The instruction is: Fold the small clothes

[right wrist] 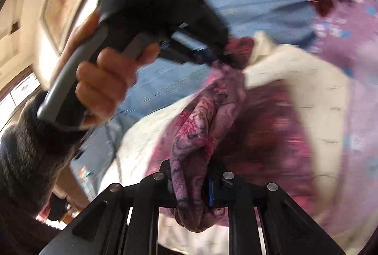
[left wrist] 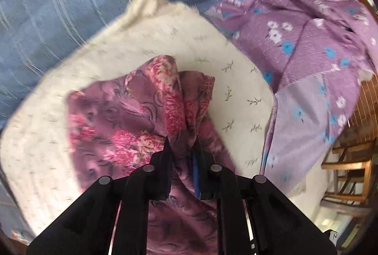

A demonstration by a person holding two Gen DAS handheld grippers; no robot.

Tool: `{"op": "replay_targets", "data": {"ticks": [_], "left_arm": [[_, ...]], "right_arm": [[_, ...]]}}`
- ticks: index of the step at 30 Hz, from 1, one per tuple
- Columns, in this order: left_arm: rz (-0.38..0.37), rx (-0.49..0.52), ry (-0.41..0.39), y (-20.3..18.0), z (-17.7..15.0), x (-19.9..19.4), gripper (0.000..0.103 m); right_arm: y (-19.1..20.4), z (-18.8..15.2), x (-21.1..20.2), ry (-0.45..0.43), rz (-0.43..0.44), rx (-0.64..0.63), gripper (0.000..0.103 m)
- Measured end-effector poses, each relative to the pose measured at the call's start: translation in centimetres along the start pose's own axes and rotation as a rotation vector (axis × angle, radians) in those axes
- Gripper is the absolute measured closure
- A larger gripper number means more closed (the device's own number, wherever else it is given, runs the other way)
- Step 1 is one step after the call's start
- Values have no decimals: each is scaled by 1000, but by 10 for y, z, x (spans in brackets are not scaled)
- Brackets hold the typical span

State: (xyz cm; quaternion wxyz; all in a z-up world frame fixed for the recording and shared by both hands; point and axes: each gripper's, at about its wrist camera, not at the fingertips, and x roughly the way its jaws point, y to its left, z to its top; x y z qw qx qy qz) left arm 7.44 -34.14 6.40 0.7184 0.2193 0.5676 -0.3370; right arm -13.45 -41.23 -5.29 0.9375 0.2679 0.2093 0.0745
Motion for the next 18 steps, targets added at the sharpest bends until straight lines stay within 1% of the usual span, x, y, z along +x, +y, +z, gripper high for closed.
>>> {"op": "replay_targets", "data": {"ticks": [2,3,4,5,6,7,8,9,10,11,12,13,14,15,16,17,18], "left_arm": [[-30,-43,57,-5,3,30,89],[-52,-78,82,-2,2,44,88],[-85,-111,89,1,-1,48,88],[-125,-139,75,6,-2,44,88],[-153,-146,65,10,-2,37,88],[-195,-154,45,15,-2,23,88],[-232,-160,8,22,-2,4,88],[-255,-162,-37,31,-3,-15,85],[-272,-163,-92,40,-5,-37,71],[-280,-170,-168,55,-12,-63,58],[-264,-186,-223,67,-19,-78,28],[-210,-214,-286,82,-30,-92,18],[-164,-228,-326,92,-39,-98,18],[-110,-236,-360,105,-51,-102,18],[-89,-247,-362,114,-57,-97,18],[-87,-274,-344,124,-64,-89,18],[-108,-312,-303,134,-70,-74,18]], "right_arm": [[-30,-4,0,16,-56,62,87],[-47,-9,5,44,-91,96,87],[-63,-16,13,89,-121,130,87],[-69,-21,18,110,-132,144,86],[-76,-28,22,132,-126,156,86],[-77,-31,21,133,-112,152,86],[-76,-30,18,127,-110,143,81],[-73,-28,16,134,-106,132,80],[-70,-25,14,147,-108,111,76],[-67,-23,12,152,-111,100,74],[-65,-19,6,151,-108,93,73],[-64,-12,-5,128,-107,89,71],[-63,-7,-11,100,-107,90,66],[-62,4,-20,49,-112,95,63],[-66,19,-29,-7,-123,102,59],[-70,35,-33,-47,-136,108,57],[-73,47,-31,-67,-140,111,56]]}}
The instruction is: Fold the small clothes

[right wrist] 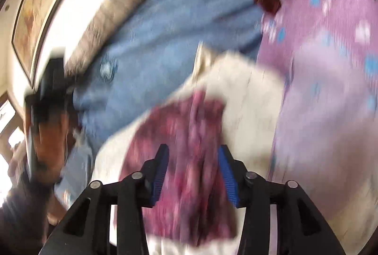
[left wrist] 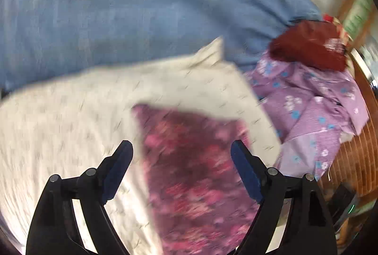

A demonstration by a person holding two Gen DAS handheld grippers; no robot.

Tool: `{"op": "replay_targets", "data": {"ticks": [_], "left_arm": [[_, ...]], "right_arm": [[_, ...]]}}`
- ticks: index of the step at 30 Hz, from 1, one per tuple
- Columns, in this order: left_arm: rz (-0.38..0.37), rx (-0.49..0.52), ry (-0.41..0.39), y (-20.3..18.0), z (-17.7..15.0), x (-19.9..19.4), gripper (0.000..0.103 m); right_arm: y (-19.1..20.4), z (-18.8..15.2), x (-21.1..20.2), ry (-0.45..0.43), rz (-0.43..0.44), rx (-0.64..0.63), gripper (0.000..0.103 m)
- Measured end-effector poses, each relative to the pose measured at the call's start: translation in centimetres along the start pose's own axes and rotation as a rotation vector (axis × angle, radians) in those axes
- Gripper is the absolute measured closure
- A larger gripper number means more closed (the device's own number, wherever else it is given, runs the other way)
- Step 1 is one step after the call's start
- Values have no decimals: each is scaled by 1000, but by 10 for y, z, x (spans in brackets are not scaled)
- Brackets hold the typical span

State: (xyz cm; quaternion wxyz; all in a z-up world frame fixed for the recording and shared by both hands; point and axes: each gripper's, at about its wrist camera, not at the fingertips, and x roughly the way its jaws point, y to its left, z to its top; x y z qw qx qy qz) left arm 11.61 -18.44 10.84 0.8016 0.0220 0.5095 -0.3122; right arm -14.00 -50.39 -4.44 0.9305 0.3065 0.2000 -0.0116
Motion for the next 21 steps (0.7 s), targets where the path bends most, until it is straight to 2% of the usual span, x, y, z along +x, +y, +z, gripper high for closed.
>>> {"op": "replay_targets", "data": {"ticks": [1,3,5,8,9,10,11,13,15,17,19,21], "left_arm": [[-15,-38,44,9,-5,13,18],[-37,-113,118,25,-16,36,19],[-47,-152,149,32,-26,51,19],[-36,-180,177,35,-33,72,20],[-45,-189,189,36,-33,76,27],[-68,-197,189,34,-34,76,32],[-81,-196,179,36,-34,74,32],[-40,-165,141,34,-32,75,32],[7,-144,132,32,-33,83,32],[12,-149,155,34,-36,93,32],[14,-150,165,32,-41,101,32],[16,-149,154,33,-44,99,32]], "right_arm": [[2,14,11,7,10,3,51],[11,37,49,97,34,15,51],[15,48,85,163,29,40,51],[16,51,135,272,-33,57,51],[17,51,150,325,-71,57,57],[20,52,161,360,-118,50,93],[23,53,163,351,-122,23,96],[47,65,143,237,-54,-104,97],[52,64,133,185,-51,-139,97],[40,60,151,244,-99,-112,97],[18,46,174,327,-181,-83,96],[3,36,185,346,-195,-58,95]]}}
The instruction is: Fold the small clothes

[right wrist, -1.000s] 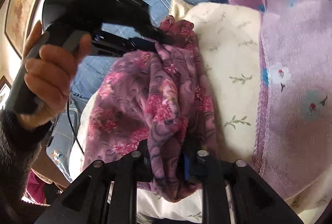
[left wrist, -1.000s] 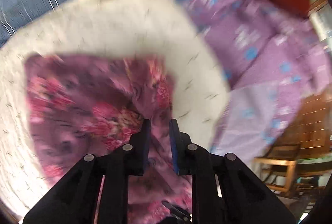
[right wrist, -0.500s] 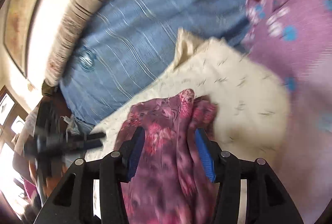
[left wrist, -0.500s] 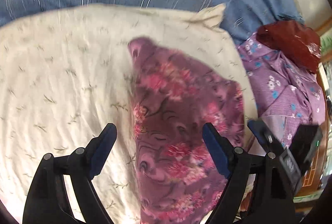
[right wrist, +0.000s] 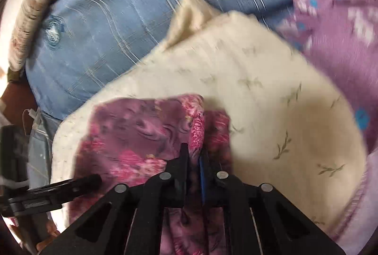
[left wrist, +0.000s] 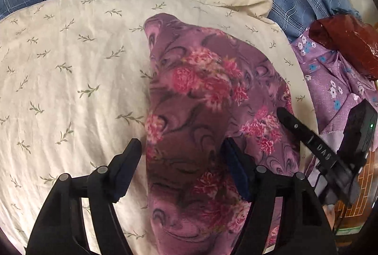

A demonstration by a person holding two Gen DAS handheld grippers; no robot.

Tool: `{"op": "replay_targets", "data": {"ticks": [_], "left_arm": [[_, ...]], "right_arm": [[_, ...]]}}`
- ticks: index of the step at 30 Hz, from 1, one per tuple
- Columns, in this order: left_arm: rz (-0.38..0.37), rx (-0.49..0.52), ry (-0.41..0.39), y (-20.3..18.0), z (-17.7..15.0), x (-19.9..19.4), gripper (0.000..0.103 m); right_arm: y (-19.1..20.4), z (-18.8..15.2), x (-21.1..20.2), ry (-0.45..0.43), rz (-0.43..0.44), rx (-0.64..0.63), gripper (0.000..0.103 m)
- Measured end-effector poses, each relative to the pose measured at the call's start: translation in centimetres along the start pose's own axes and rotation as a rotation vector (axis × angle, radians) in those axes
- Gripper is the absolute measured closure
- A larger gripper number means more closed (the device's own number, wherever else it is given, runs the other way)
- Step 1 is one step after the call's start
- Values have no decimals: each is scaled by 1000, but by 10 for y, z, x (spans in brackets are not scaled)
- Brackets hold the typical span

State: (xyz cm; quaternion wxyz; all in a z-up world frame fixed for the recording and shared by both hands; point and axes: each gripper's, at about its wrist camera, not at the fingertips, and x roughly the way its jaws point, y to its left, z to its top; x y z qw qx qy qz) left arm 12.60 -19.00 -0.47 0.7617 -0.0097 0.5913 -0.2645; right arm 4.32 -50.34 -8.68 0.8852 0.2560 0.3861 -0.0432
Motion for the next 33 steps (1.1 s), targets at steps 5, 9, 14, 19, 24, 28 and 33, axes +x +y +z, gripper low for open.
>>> {"op": "replay_targets", "data": {"ticks": [5,9,14,19,24,28,33], "left_arm": [[4,9,-15,-3,-3,-14,33],[19,30,-26,-7,-11,-24,33],[-19,21,-33,-1,-29,-46,33],[-74,2,22,8,-59,-50,32],[-117,-12,100,8,-85,-39,32],[-82,41,118,6,-103,-26,29],[-113,65,122,4,-114,-39,30]], "right_arm": [[5,1,-15,-16,-1,6,87],[9,-14,-50,-40,15,-20,87],[2,-39,-84,-26,62,14,78],[-8,-70,-96,-7,95,61,69],[19,-86,-97,-23,68,-59,92],[13,-101,-119,-70,63,-82,93],[-10,-116,-116,-20,87,5,84]]}}
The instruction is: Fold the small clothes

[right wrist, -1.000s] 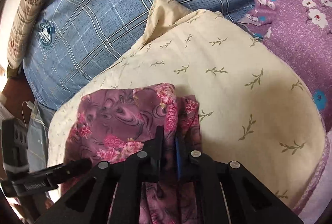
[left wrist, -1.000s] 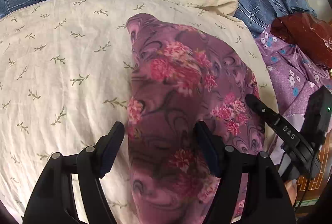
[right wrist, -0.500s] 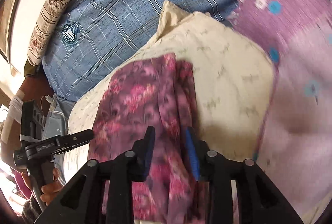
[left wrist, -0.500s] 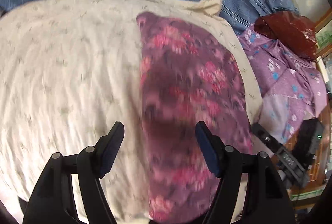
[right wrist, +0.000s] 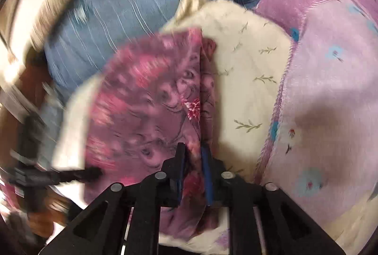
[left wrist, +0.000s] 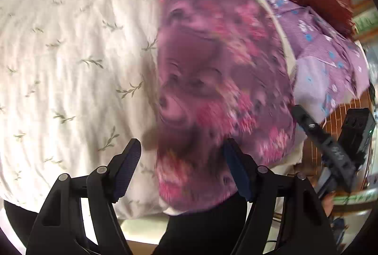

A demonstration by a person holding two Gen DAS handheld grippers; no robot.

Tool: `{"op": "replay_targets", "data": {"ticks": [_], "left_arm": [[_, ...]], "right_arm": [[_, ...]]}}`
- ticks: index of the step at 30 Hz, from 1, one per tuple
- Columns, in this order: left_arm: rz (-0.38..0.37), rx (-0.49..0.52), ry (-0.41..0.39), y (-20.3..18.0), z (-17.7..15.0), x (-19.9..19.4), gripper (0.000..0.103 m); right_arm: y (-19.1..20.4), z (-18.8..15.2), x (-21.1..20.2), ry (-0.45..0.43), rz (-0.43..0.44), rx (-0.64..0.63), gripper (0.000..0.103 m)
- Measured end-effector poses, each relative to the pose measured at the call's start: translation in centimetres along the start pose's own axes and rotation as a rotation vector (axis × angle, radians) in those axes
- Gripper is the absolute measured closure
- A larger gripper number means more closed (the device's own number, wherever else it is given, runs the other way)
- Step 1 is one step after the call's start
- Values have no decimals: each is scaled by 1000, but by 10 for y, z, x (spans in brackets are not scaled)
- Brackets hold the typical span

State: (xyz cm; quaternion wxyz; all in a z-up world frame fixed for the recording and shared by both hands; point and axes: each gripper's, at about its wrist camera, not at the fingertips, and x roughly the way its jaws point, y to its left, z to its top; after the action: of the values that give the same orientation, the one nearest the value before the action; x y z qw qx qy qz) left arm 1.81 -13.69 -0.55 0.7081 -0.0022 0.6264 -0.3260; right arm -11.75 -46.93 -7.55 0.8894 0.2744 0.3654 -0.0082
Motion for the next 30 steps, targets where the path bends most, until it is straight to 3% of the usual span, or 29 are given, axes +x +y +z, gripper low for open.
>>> {"op": "replay_targets", "data": {"ticks": [1,2,4,6,7,9,11,14,15,16,17,20,24,26,28,30], "left_arm": [[6,14,-13,-1,-4,-4,30],[12,21,-22,0,-8,-6,30],[1,13,-7,4,-15,1,30],[20,-8,31,10,-17,19,29],[19,-15,32,11,-18,23,28],[27,20,26,3,-18,18,29],[0,63,9,-3,-16,7,30],[-24,86,-113,-7,0,-25,30],[-23,83,-137,-6,7,-30,30],[-15,70,-151,-5,18,-32,30],[-18,47,-156,-1,29,-32,30],[-47,-22,-125,5,56,-16,30],[-94,-81,-56,14,79,10,29],[-142,-118,-30,18,83,20,27],[-159,-133,-9,19,86,33,20],[-163,-125,-24,16,87,39,16]], "right_arm": [[1,-1,-9,-9,48,12,80],[3,-3,-18,-19,75,7,67],[11,-15,-30,-37,56,-48,60],[18,-26,-23,-1,29,-100,67],[21,-34,-12,30,-33,-143,83],[20,-43,4,70,-107,-188,86],[22,-40,5,64,-116,-192,85],[24,-22,-14,-13,-29,-163,77],[21,-11,-20,-44,3,-133,70],[17,-3,-23,-60,18,-109,54],[13,7,-22,-80,26,-79,45],[-3,33,-3,-77,58,-9,45],[-28,50,38,-7,83,85,45],[-36,48,57,55,179,129,45],[-37,41,76,149,372,178,44],[-30,38,79,165,373,113,44]]}}
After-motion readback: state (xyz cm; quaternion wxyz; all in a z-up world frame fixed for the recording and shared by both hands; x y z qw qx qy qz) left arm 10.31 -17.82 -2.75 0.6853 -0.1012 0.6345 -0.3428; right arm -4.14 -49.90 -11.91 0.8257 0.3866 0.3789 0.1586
